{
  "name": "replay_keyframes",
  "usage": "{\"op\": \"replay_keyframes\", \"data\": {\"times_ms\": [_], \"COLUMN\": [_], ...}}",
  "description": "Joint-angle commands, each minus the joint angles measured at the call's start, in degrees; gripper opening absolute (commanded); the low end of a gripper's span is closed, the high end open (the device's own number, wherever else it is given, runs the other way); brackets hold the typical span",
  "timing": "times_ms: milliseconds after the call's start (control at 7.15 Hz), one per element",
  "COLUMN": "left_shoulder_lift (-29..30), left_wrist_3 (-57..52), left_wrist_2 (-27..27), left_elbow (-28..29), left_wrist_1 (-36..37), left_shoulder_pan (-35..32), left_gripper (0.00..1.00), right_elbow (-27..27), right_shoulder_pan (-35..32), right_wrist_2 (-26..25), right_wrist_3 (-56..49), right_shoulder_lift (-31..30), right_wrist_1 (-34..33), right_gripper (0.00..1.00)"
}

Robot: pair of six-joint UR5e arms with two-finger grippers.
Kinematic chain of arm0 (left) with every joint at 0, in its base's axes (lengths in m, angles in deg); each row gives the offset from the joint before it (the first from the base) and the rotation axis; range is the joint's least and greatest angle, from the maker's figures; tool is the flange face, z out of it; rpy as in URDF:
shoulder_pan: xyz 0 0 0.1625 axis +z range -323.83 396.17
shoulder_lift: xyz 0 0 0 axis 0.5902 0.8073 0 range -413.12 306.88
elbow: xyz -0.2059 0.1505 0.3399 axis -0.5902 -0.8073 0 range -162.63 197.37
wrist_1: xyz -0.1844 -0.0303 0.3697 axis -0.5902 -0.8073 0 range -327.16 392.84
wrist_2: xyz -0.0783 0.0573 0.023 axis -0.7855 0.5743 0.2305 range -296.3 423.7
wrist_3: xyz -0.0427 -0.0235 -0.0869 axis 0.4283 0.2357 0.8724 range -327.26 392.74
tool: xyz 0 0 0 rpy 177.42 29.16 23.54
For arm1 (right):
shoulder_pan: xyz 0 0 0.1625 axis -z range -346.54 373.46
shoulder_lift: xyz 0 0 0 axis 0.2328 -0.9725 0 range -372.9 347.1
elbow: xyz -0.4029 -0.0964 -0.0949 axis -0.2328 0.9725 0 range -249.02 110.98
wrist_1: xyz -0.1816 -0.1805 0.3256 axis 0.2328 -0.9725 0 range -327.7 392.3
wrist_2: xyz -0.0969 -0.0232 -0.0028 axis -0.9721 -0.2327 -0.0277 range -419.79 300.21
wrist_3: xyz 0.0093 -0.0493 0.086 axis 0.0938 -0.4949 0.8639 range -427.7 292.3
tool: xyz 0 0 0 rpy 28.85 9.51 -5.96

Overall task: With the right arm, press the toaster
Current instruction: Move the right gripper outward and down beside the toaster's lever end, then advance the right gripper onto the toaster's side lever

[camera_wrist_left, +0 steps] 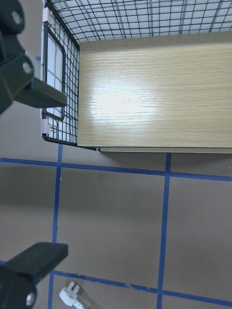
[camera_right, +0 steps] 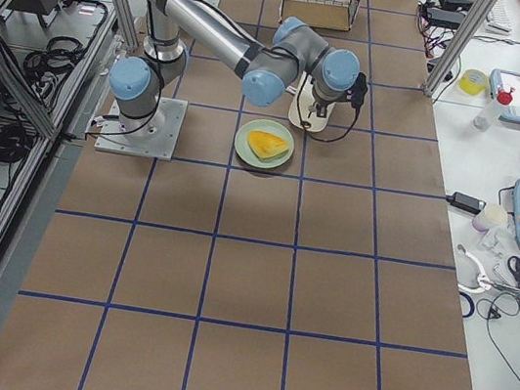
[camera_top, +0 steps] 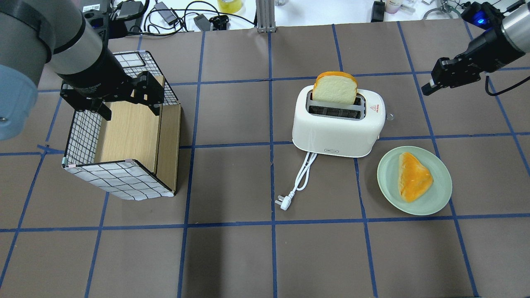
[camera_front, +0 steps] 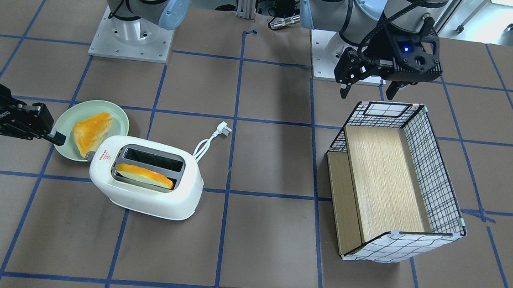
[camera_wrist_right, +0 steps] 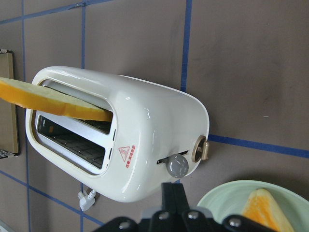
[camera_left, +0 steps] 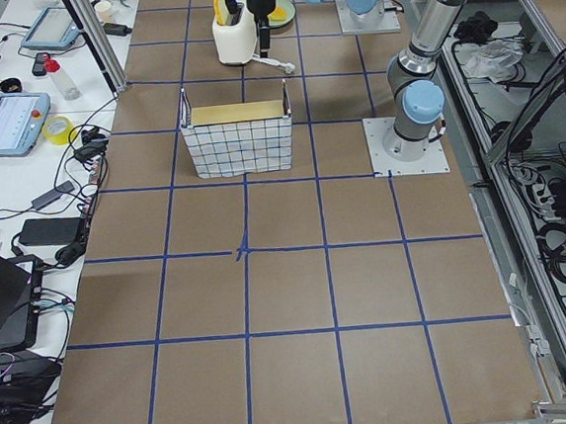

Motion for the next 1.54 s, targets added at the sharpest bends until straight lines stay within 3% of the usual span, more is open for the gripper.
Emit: {"op": "replay_keyframes", "data": {"times_ms": [0, 280, 559, 978, 1398], "left_shoulder_lift": [0.0, 0.0, 0.0, 0.0, 0.0], "left_wrist_3": [0.0, 0.0, 0.0, 0.0, 0.0], "left_wrist_2": [0.0, 0.0, 0.0, 0.0, 0.0], "left_elbow": [0.0, 0.0, 0.0, 0.0, 0.0], "left_wrist_1": [0.0, 0.0, 0.0, 0.0, 0.0], "left_shoulder_pan": [0.0, 0.0, 0.0, 0.0, 0.0], "left_gripper": [1.00, 1.00, 1.00, 1.00, 1.00], "right_elbow": [-0.7, -0.8, -0.9, -3.1, -4.5], "right_shoulder_pan": [0.0, 0.0, -0.7, -2.5, -2.5], "right_wrist_2": [2.5, 2.5, 5.4, 5.4, 1.5], "right_wrist_3": [0.0, 0.7, 6.7, 10.7, 9.9], "right_shoulder_lift": [1.4, 3.7, 3.7, 4.0, 3.4], "right_wrist_1": [-1.2, -7.3, -7.3, -7.1, -7.3], "right_gripper": [0.09, 0.09, 0.09, 0.09, 0.09]}}
